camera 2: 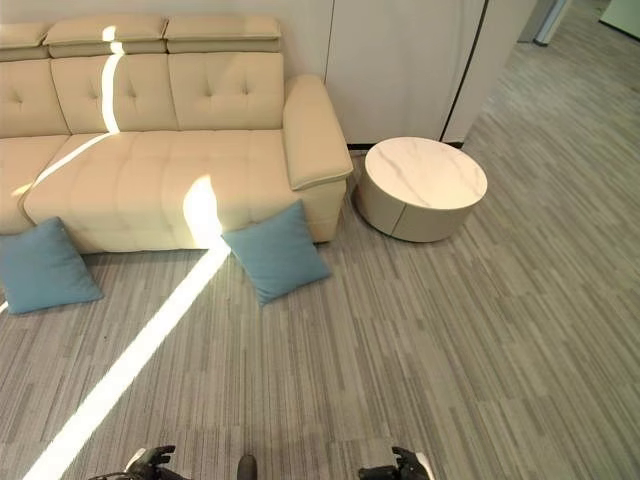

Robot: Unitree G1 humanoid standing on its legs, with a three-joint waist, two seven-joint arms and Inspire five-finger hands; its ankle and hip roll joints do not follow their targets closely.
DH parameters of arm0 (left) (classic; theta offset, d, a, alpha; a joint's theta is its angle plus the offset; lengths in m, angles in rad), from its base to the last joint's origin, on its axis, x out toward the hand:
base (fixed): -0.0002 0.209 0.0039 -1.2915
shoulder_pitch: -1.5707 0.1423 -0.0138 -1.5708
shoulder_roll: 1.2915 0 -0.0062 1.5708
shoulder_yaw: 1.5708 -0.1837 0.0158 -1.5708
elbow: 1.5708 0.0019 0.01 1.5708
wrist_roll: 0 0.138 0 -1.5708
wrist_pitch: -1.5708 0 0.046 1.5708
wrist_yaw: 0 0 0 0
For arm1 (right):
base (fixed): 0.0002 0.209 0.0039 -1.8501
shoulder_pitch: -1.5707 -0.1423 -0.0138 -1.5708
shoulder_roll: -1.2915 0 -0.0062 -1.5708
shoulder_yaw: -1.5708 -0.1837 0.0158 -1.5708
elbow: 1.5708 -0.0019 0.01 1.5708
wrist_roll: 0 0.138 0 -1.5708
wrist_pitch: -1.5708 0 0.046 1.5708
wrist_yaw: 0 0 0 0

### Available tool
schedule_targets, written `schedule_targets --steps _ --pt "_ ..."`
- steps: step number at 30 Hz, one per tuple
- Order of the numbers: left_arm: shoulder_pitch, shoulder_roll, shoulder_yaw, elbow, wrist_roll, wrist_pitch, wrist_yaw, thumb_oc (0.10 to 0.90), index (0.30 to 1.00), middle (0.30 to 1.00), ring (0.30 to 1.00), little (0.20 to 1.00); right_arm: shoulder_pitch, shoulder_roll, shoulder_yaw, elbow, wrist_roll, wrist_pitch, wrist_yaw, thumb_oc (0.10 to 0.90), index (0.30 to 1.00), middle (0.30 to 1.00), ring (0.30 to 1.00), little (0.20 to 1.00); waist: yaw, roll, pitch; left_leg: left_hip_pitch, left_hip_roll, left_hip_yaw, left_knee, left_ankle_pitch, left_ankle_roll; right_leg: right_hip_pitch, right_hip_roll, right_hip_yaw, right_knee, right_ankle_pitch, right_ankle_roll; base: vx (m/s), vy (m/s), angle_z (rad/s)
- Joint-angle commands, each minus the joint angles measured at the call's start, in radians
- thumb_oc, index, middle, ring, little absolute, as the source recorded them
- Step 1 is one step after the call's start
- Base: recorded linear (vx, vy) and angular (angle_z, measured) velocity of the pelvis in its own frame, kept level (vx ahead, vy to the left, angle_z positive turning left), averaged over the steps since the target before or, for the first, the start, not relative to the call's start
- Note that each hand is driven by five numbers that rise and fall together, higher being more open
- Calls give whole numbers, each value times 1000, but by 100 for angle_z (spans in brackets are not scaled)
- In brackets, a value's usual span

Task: Pick up all the scattered cushions and arrange them neatly on the sofa.

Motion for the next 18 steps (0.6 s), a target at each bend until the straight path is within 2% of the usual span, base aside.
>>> schedule_targets --steps 1,13,18 --pt "-64 -10 -20 60 32 -23 32 800 900 900 900 900 -19 -46 32 14 -15 -10 -45 800 900 900 900 900 10 16 -1 52 101 9 1 -90 -100 -67 -86 0 -10 32 124 -5 -28 -3" --pt "-83 -24 -53 42 40 -19 45 800 900 900 900 900 -15 -28 54 -9 -18 -8 -60 800 900 900 900 900 -1 23 4 59 118 9 4 -85 -109 -59 -67 12 -10 16 109 -4 -42 -1" --pt "-99 -27 -63 29 23 -20 53 800 900 900 900 900 -17 -16 63 -21 -16 -7 -71 800 900 900 900 900 -10 22 24 24 129 1 81 -99 -115 -63 -57 26 1 5 89 -30 -69 1"
